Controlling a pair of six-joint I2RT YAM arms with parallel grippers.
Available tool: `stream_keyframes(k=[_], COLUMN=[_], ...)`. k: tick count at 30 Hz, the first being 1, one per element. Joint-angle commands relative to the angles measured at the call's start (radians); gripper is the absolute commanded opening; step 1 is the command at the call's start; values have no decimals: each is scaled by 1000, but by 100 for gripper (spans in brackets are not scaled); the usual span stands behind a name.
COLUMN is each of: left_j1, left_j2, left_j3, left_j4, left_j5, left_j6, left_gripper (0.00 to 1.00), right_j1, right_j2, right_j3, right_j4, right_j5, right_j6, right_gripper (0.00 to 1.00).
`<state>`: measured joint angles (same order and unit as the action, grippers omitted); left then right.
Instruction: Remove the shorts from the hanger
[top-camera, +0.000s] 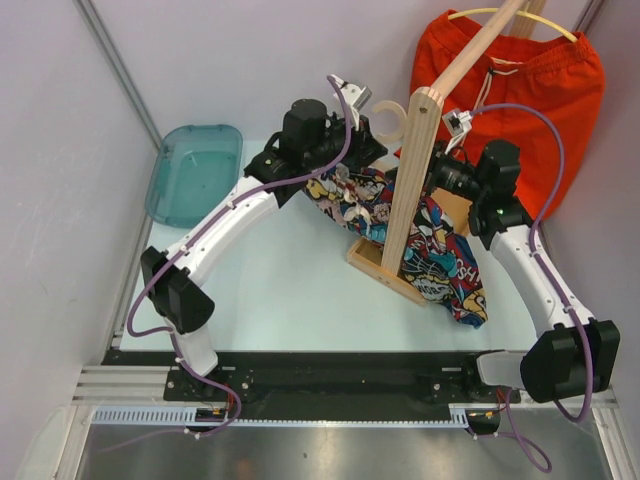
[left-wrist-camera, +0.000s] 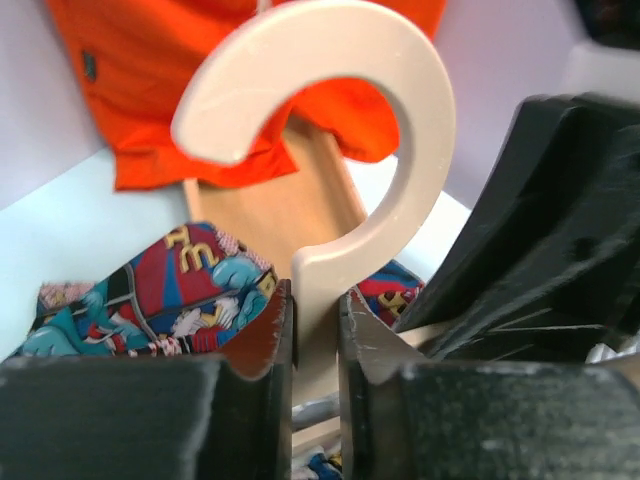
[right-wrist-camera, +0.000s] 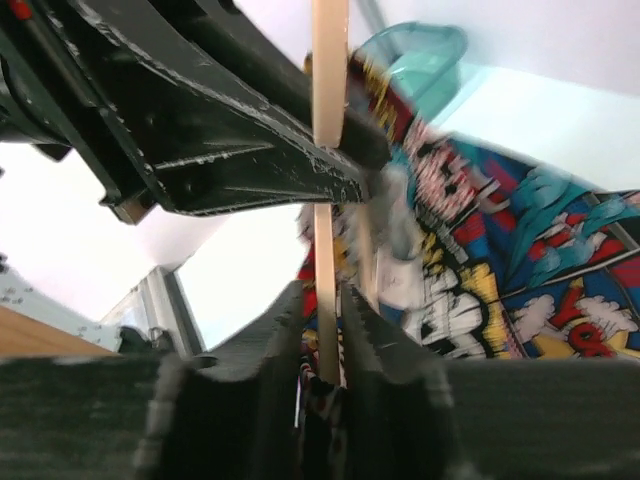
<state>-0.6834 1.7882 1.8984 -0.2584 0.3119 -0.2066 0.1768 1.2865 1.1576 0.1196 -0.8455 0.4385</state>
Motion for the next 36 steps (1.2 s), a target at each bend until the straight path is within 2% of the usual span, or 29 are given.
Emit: stream_keyframes(k=[1, 2, 3, 4, 6, 10, 13, 18, 29, 32, 36], left_j1=[5, 5, 5, 5, 5, 5, 5, 5, 5, 4, 5], left_j2=[-27, -29, -33, -35, -47, -67, -76, -85, -99, -102, -99], left_j3=[45, 44, 44, 44, 38, 25, 27, 27, 14, 16, 19], left_j4=[27, 27, 28, 28, 34, 47, 53, 62, 136, 146, 154], left_j5=[-79, -92, -99, -102, -129, -171, -207, -284, -283, -292, -303], left_j6=[13, 12, 12, 10, 15, 26, 23, -11, -108, -123, -131], left_gripper=[6, 0, 0, 0, 0, 0, 0, 0, 0, 0, 0], right_j1=[20, 21, 20, 20, 16, 4, -17, -57, -59, -63, -59], right_j2=[-53, -64, -68, -75, -96, -147, -199, -280, -335, -323, -322], right_j3=[19, 19, 19, 19, 21, 19, 19, 19, 19, 19, 14], right_j4=[-66, -81, -95, -113, -151, -247, -325, -425, -623, -653, -652], right_j5=[64, 81, 98, 132, 167, 322, 438, 537, 709, 746, 717], right_j6=[-41, -59, -67, -73, -93, -124, -123, -103, -24, 0, 19], right_gripper=[37, 41, 45, 55, 62, 90, 98, 99, 96, 93, 82])
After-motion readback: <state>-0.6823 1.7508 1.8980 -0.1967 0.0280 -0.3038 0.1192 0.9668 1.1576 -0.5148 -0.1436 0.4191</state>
